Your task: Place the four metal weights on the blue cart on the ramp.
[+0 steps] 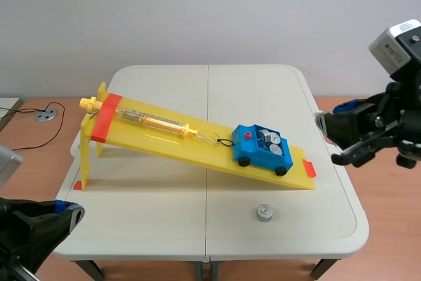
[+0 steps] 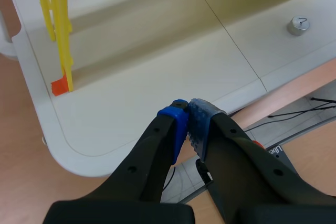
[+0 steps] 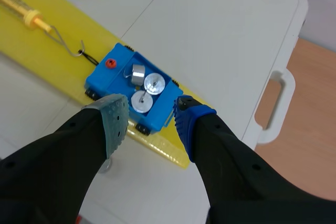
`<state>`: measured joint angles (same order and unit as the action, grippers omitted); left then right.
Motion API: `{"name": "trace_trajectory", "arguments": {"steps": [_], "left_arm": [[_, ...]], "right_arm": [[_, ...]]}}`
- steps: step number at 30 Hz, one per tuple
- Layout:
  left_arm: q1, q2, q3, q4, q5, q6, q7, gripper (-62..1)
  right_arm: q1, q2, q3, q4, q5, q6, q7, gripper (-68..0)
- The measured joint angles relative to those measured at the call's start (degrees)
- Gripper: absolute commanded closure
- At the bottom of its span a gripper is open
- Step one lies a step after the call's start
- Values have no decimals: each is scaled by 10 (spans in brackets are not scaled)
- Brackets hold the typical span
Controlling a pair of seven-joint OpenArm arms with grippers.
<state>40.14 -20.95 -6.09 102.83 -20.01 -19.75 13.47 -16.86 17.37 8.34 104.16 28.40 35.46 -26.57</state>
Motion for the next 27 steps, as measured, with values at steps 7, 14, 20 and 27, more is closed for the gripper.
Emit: {"name": "trace_trajectory", "arguments": {"steps": [7,14,20,27], "left_arm": [[0,0,0,0,0,0,0,-29],[0,0,0,0,0,0,0,-29],[0,0,0,0,0,0,0,-29],[0,0,0,0,0,0,0,-29]], "right_arm": [[-114,25,52,69,20,4,-12,-223],[-152,24,66,65,9,6,-20,-222],[-137,25,26,14,-23,6,0,-222],[-88,8,-27,-60,-62,3,28,-222]]}}
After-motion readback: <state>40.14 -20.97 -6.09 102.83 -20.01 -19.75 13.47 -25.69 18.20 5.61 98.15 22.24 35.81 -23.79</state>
